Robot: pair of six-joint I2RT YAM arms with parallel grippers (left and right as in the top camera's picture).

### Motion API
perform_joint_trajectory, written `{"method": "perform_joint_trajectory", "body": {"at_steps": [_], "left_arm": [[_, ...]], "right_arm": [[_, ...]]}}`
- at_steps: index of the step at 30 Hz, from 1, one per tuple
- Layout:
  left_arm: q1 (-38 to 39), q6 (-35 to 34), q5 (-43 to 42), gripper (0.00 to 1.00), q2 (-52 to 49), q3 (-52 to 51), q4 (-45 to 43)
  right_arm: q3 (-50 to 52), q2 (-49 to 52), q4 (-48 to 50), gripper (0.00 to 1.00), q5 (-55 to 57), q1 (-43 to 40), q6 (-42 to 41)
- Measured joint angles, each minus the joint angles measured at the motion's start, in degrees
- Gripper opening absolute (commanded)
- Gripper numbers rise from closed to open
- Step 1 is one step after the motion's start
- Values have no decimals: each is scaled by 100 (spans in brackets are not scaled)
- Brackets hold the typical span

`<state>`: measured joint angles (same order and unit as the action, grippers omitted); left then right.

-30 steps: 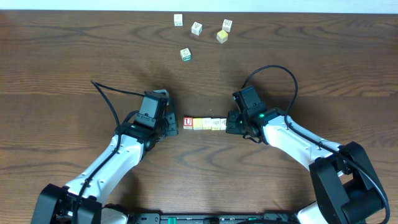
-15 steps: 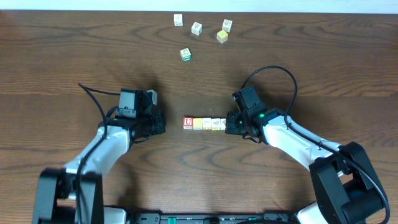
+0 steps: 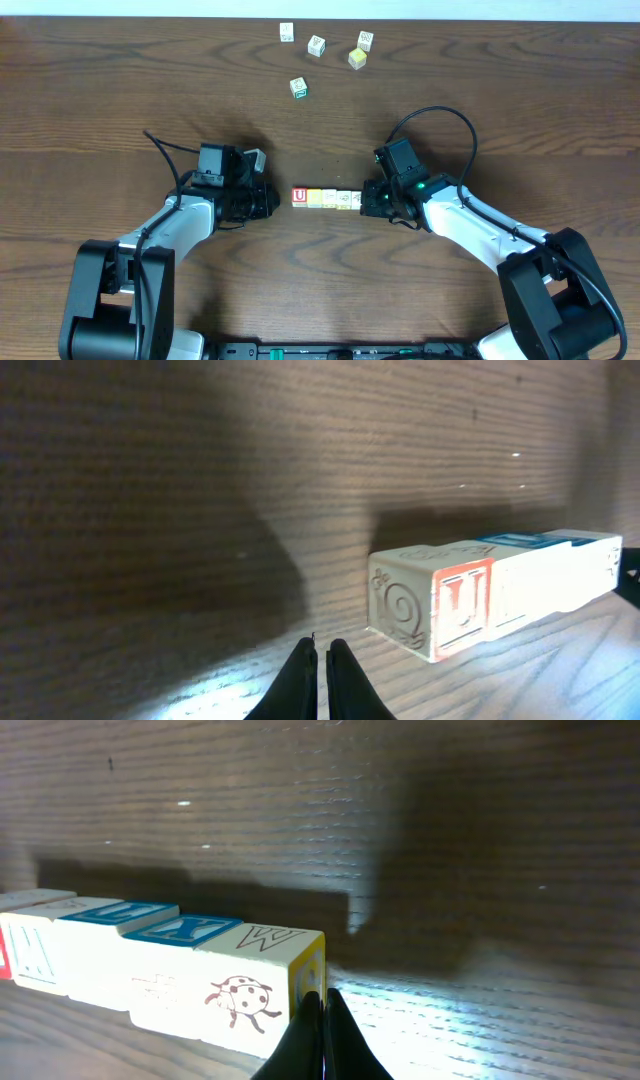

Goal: Lift 5 blocks

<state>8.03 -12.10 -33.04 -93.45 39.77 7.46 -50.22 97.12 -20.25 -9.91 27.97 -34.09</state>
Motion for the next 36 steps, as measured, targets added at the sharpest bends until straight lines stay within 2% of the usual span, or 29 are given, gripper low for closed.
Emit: {"method": "perform_joint_trajectory", "body": {"at_steps": [36], "left_arm": [[0, 339, -286, 8, -4, 0, -461]], "right_arm": [[0, 0, -179, 1, -66, 0, -7]]}}
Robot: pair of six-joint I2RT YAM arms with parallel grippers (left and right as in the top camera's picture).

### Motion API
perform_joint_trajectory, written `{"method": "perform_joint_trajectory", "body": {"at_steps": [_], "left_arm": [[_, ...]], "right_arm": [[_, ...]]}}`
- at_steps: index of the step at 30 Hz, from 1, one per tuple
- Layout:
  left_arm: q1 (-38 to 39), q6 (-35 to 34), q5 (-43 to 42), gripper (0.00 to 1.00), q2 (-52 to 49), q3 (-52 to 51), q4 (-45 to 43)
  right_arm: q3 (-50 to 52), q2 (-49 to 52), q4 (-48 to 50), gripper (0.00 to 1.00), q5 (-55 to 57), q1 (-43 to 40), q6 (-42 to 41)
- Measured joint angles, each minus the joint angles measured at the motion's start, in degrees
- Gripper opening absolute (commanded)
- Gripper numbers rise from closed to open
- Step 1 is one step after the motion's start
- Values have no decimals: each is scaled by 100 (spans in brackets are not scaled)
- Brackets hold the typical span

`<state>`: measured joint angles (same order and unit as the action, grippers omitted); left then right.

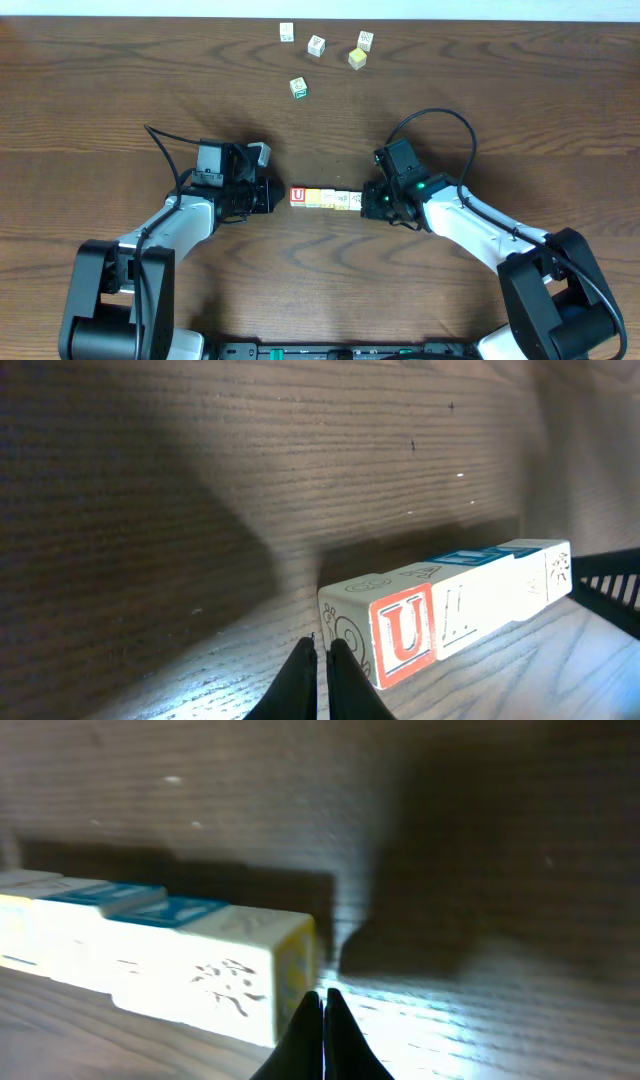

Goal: Lift 5 blocks

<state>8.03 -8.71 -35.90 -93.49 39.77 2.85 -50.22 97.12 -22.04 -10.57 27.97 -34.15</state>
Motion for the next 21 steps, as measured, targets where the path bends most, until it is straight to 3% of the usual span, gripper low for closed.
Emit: {"method": "perform_joint_trajectory", "body": {"at_steps": [21], "left_arm": [[0, 20, 11, 7, -48, 0, -317]], "right_arm": [[0, 0, 234, 1, 144, 0, -15]]}}
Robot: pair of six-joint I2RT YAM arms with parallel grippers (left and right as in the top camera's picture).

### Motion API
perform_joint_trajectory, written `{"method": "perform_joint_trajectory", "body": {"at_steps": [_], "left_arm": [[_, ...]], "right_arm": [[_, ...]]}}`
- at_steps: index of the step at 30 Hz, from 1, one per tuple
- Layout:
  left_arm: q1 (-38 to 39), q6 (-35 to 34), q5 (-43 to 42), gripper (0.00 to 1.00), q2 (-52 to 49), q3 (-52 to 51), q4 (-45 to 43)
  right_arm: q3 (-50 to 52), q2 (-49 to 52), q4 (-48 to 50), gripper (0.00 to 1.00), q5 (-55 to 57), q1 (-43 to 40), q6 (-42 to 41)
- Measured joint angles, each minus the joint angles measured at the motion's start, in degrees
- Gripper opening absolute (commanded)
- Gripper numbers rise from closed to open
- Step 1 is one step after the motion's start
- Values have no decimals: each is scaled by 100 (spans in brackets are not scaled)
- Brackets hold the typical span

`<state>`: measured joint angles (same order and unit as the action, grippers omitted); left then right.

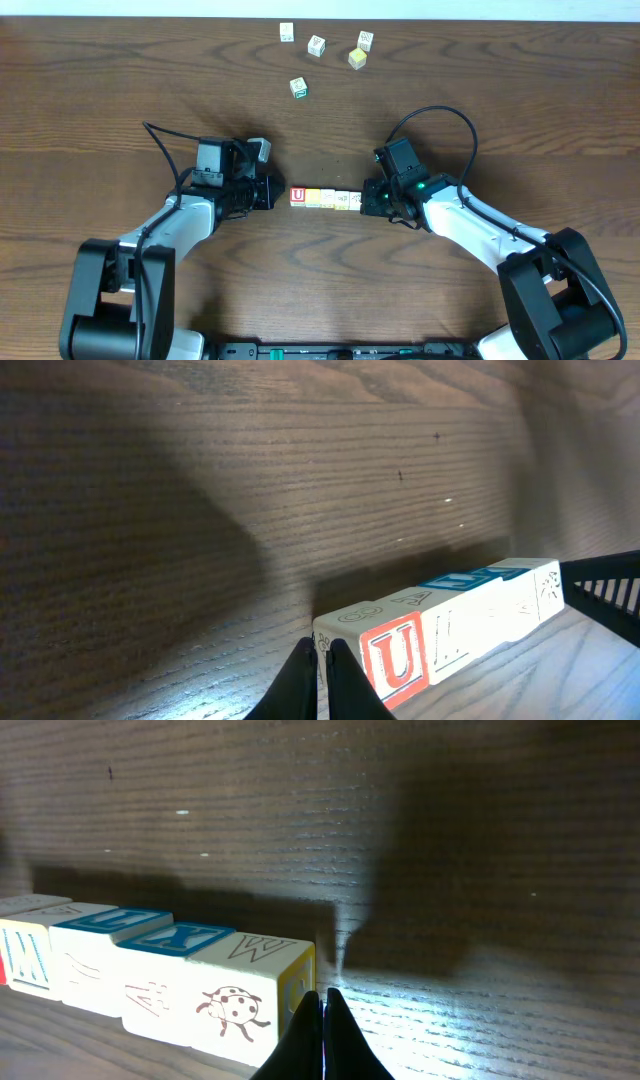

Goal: Lift 5 blocks

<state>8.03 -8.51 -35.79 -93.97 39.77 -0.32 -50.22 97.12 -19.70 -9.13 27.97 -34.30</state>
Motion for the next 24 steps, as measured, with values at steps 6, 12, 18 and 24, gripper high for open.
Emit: {"method": "perform_joint_trajectory", "body": {"at_steps": [6, 12, 18, 24], "left_arm": [[0, -9, -74, 7, -492, 0, -35], [0, -20, -179, 7, -544, 2, -125], [2, -20, -286, 7, -564, 2, -122], [35, -20, -330, 7, -568, 2, -98]], "right_arm": [[0, 0, 70, 1, 9, 0, 0], [0, 0, 74, 1, 22, 0, 0], [0, 181, 133, 1, 39, 0, 0], [0, 352, 313, 1, -63, 0, -2]]}}
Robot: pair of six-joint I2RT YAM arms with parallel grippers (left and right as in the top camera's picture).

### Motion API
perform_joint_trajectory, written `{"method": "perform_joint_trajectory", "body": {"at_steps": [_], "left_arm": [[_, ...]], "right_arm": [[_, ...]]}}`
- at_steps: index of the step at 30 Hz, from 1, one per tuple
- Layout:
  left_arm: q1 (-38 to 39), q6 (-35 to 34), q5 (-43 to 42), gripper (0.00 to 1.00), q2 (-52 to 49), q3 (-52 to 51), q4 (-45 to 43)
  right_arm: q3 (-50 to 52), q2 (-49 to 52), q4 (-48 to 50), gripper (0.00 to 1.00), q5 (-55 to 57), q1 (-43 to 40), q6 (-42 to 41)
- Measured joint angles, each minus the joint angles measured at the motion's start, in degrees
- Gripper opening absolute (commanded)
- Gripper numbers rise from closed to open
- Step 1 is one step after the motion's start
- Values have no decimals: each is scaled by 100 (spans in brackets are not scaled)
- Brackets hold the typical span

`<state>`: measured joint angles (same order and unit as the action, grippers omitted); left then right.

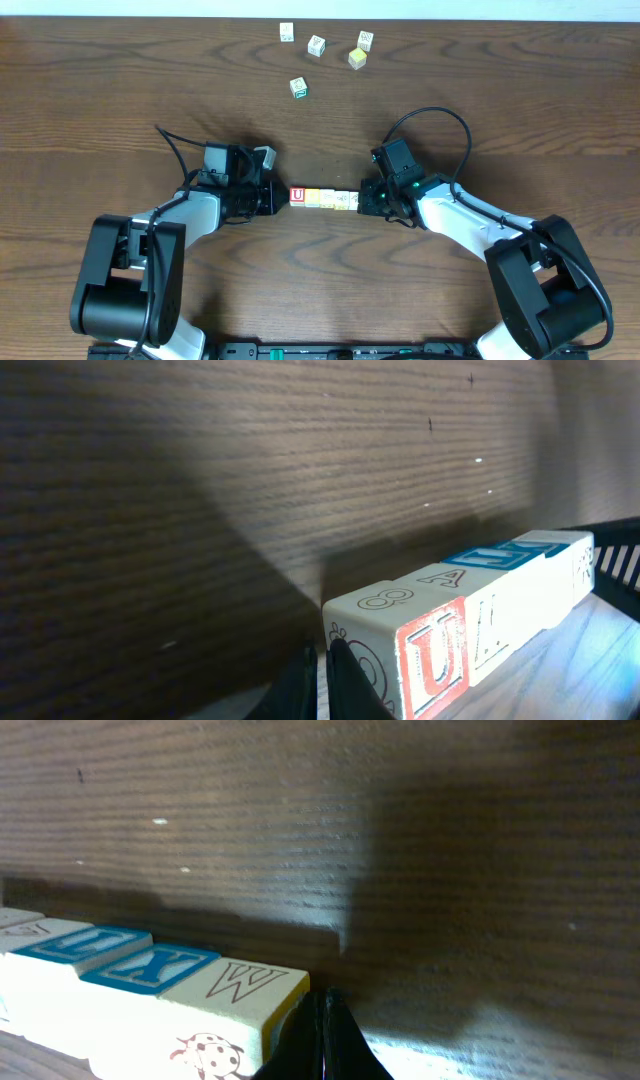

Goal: Lift 5 blocks

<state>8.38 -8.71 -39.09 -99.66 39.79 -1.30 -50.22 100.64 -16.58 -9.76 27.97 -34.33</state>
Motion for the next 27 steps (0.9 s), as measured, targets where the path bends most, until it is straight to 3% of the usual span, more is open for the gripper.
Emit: {"method": "perform_joint_trajectory", "body": {"at_steps": [27], "left_arm": [[234, 0, 92, 7, 4, 9, 28]], "right_arm": [[22, 24, 372, 1, 59, -122, 2]]}}
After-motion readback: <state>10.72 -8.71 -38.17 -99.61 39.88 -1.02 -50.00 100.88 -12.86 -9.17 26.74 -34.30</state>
